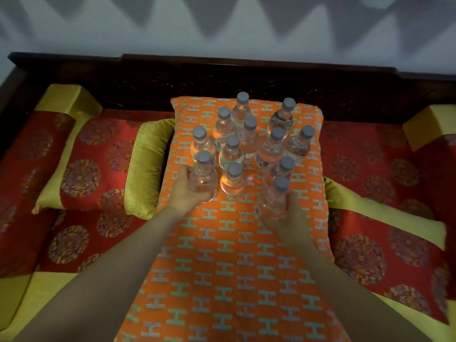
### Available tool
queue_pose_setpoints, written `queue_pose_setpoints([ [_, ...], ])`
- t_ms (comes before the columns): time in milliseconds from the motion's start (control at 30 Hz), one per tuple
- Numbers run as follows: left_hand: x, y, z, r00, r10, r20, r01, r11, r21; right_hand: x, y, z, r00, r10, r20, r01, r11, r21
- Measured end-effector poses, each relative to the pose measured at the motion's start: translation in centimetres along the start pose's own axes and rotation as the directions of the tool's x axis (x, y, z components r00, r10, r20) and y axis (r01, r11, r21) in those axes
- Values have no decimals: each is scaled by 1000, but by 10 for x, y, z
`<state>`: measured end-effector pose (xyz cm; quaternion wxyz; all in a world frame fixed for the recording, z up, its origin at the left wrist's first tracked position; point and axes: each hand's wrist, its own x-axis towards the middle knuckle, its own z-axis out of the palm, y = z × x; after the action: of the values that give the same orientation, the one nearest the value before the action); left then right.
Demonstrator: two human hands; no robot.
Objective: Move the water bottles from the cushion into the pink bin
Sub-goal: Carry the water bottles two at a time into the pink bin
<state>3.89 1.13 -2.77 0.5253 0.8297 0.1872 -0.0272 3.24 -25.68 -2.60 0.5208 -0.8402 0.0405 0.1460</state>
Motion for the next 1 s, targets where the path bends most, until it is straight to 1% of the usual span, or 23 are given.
queue_pose_setpoints([
  [100, -13, 6, -9, 1000, -9, 16, 10, 996, -92, -9, -4, -8, 998, -63, -19, 64, 998, 23],
  [133, -18, 10, -13, 1000, -15, 24, 18, 992, -126, -12, -8, -11, 997, -70, -35, 72, 995, 62],
  [200, -29, 22, -21, 999, -26, 35, 32, 985, -168, -16, -14, -19, 997, -52, -49, 59, 988, 141],
  [267, -40, 36, -28, 999, -23, 26, 28, 979, -202, -23, -22, -27, 996, -46, -78, 58, 986, 156],
  [367, -54, 53, -32, 1000, 16, -1, -15, 950, -313, -37, -27, -44, 990, -51, -132, 72, 985, 156],
  [433, -61, 66, -30, 999, 47, 12, -40, 937, -348, -49, -30, -60, 981, -58, -184, 87, 984, 155],
  [533, -71, 90, -16, 991, 118, 69, -84, 924, -374, -75, -30, -89, 957, -38, -286, 99, 974, 203],
  [667, -86, 124, 23, 972, 189, 143, -127, 925, -357, -123, -28, -139, 910, 19, -413, 82, 971, 223],
  [733, -101, 147, 49, 953, 214, 213, -132, 929, -346, -153, -22, -170, 883, 48, -468, 74, 968, 238],
  [800, -116, 169, 76, 919, 277, 280, -164, 915, -368, -184, -17, -199, 848, 68, -525, 71, 968, 240],
  [933, -155, 211, 123, 820, 365, 440, -198, 904, -380, -247, -5, -251, 755, 107, -647, 55, 973, 226],
  [1000, -173, 226, 149, 781, 367, 505, -178, 906, -384, -278, 4, -274, 703, 119, -701, 45, 977, 210],
])
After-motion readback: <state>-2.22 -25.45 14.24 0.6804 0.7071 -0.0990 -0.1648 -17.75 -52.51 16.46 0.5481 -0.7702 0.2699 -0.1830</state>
